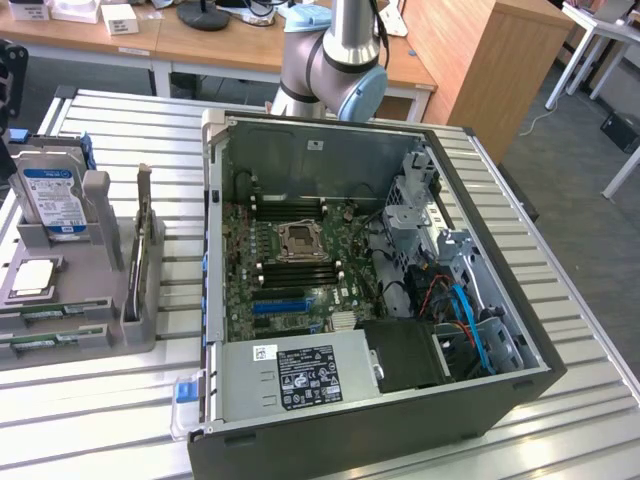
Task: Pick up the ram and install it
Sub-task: 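Pick up the ram and move it above insertion slot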
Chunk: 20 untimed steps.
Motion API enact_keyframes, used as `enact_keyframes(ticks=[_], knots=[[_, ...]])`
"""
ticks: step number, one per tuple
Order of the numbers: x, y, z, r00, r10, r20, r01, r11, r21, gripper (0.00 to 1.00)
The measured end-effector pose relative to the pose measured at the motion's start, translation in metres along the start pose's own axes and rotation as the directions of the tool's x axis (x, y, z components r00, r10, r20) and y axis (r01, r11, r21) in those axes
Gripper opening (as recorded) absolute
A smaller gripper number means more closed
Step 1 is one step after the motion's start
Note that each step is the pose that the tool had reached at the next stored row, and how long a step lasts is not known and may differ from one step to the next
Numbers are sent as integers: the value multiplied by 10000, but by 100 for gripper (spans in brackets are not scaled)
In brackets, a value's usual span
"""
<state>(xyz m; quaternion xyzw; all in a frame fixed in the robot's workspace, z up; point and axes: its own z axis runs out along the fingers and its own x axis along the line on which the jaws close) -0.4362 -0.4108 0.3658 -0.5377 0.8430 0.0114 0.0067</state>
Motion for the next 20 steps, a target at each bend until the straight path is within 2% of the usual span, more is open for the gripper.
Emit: enact_keyframes(ticks=[5,10,14,17,20], knots=[[-1,0,2,9971,-765,-10,765,9971,-18,11],[-1,1,3,9868,-1619,-18,1619,9868,-40,11],[-1,0,4,9725,-2330,-22,2330,9725,-58,11],[-1,1,4,9582,-2860,-25,2860,9582,-72,11],[-1,0,5,9412,-3379,-27,3379,9412,-86,11]])
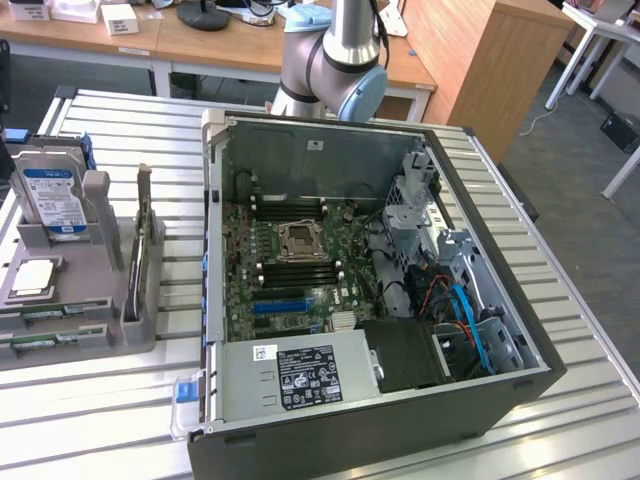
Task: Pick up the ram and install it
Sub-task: 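Pick up the ram and move it above insertion slot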
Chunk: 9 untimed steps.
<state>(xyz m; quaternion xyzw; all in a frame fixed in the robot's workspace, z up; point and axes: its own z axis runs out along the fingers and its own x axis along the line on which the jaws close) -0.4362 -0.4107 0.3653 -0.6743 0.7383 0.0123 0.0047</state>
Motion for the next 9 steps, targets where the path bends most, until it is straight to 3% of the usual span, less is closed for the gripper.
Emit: enact_keyframes(ticks=[5,9], knots=[[0,0,1,9967,-815,-9,815,9967,-20,11],[0,0,0,9964,-843,-10,843,9964,-21,11]])
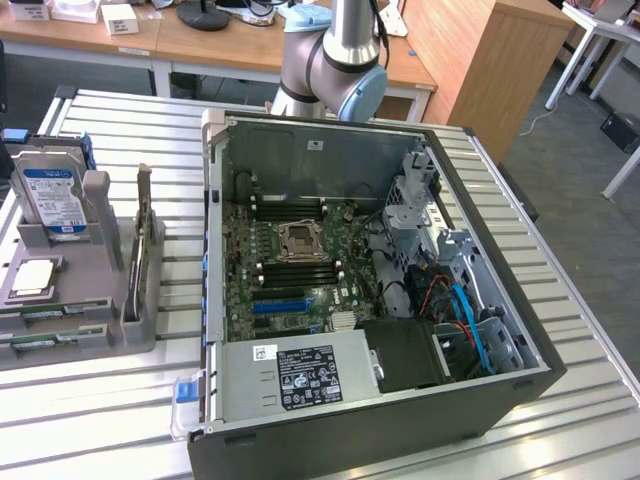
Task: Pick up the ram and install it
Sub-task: 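Pick up the ram and move it above insertion slot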
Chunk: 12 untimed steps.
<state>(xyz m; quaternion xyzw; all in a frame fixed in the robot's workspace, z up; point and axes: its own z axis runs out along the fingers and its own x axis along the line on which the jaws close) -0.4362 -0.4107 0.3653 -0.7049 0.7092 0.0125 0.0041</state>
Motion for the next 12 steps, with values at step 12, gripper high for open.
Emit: enact_keyframes(ticks=[12], knots=[[1,0,46,10000,-4,18,4,10000,-12,11]])
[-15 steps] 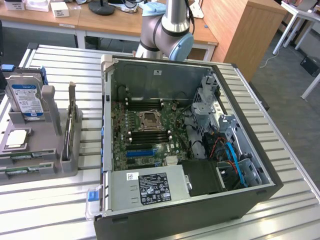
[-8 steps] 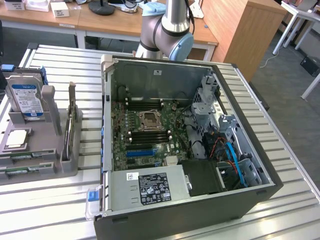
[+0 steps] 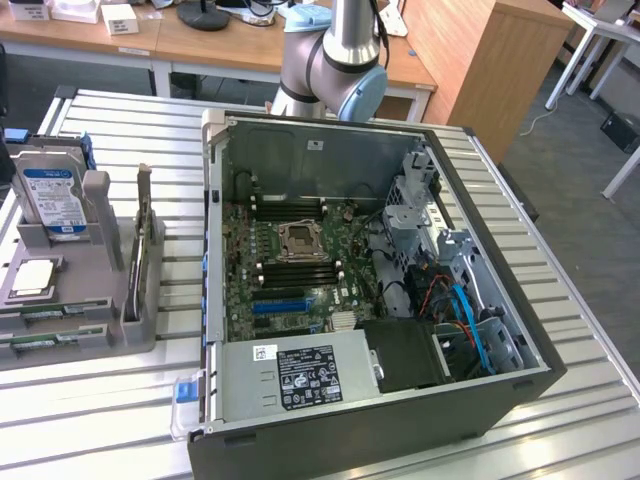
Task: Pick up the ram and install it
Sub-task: 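Pick up the ram and move it above insertion slot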
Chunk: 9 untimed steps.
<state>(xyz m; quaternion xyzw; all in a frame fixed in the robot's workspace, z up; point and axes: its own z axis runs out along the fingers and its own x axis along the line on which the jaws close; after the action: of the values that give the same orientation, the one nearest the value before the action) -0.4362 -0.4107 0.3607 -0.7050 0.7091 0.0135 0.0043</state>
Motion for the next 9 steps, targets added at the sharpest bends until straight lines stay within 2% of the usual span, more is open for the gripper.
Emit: enact_keyframes(ticks=[5,9], knots=[[2,-2,84,10000,-2,1,2,10000,-13,11],[3,-2,92,10000,-4,-1,4,10000,-17,11]])
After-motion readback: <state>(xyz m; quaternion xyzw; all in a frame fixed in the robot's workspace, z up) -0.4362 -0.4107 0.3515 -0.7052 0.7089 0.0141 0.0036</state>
